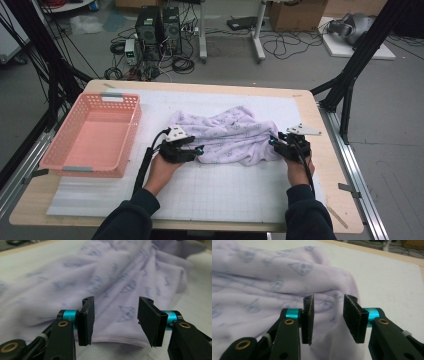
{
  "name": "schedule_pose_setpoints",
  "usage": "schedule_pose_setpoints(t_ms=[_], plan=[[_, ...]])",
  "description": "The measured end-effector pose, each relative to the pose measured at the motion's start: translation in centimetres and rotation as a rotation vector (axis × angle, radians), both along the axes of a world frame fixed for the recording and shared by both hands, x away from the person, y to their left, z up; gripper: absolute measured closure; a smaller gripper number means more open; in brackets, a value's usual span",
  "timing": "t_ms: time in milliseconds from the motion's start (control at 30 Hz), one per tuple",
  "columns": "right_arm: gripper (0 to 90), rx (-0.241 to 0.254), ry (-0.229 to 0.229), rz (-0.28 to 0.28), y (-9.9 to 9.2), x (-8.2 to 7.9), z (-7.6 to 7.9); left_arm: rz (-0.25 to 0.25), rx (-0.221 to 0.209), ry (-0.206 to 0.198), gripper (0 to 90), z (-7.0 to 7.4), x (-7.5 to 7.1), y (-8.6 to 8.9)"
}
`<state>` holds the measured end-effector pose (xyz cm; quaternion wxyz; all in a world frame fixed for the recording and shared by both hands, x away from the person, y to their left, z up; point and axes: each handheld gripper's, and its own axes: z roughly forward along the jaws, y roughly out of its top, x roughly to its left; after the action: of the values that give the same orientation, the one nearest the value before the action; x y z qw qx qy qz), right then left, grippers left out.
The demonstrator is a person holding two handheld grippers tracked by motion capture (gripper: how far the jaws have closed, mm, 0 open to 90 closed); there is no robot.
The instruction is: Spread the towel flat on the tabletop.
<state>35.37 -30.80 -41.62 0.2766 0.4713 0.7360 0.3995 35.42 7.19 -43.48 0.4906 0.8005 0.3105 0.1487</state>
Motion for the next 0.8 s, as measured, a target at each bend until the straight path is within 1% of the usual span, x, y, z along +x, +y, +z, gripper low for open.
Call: schedule_pose_setpoints(t_ms=[33,100,133,167,233,267,300,333,367,400,433,467,500,533,567,600,667,733,800], plan=[[60.2,-0.003,-0.004,0.015,0.0,-0.5,0.1,-0.028,0.020,0.003,48.1,-0.2,-0.1,-0.5],[60.3,-0.008,-0.010,0.041,0.1,-1.5,0.1,-0.083,0.042,0.011,48.6,-0.6,-0.4,-1.5],[60.3,-0.015,-0.016,0.050,0.0,-1.9,0.1,-0.102,0.057,0.014,48.5,-0.8,-0.5,-1.9],[60.0,-0.011,-0.013,0.055,0.1,-2.2,-0.1,-0.124,0.077,0.016,48.3,-1.0,-0.6,-2.3],[59.7,-0.022,-0.004,0.065,0.1,-2.6,-0.3,-0.141,0.126,0.019,47.1,-1.5,-0.8,-3.0],[59.8,-0.032,-0.004,0.075,0.2,-2.6,-0.3,-0.142,0.151,0.016,46.9,-1.6,-0.9,-3.3],[59.7,-0.026,-0.003,0.091,0.3,-2.7,-0.3,-0.143,0.171,0.008,47.2,-1.6,-1.0,-3.4],[59.7,-0.028,-0.008,0.096,0.4,-2.7,-0.3,-0.145,0.183,0.004,49.9,-1.6,-1.0,-3.5],[59.7,-0.029,-0.006,0.103,0.5,-2.7,-0.3,-0.149,0.182,0.006,55.7,-1.6,-1.0,-3.5],[59.6,-0.026,-0.001,0.109,0.7,-2.6,-0.4,-0.148,0.193,0.002,61.4,-1.5,-1.1,-3.5],[59.3,-0.032,0.002,0.114,0.8,-2.6,-0.5,-0.141,0.207,-0.001,69.6,-1.4,-1.1,-3.3],[59.3,-0.037,0.005,0.119,0.9,-2.5,-0.6,-0.129,0.198,0.010,81.3,-1.2,-1.0,-3.1],[59.4,-0.033,0.013,0.121,1.0,-2.6,-0.6,-0.131,0.174,0.045,83.4,-1.0,-0.9,-2.6],[59.4,-0.035,0.015,0.128,1.1,-2.6,-0.7,-0.128,0.154,0.061,84.0,-0.8,-0.9,-2.1],[59.4,-0.038,0.013,0.132,1.2,-2.6,-0.7,-0.129,0.122,0.068,84.1,-0.5,-1.0,-1.4],[59.4,-0.041,0.015,0.137,1.2,-2.6,-0.8,-0.132,0.077,0.077,84.1,0.0,-1.1,-0.6],[59.4,-0.043,0.024,0.144,1.3,-2.7,-0.8,-0.152,0.000,0.090,83.9,0.8,-1.6,1.2],[59.5,-0.041,0.025,0.149,1.4,-2.7,-0.9,-0.161,-0.068,0.098,83.6,1.5,-2.2,3.3],[59.5,-0.040,0.030,0.153,1.5,-2.7,-0.9,-0.165,-0.120,0.097,83.5,2.1,-2.5,5.4]])
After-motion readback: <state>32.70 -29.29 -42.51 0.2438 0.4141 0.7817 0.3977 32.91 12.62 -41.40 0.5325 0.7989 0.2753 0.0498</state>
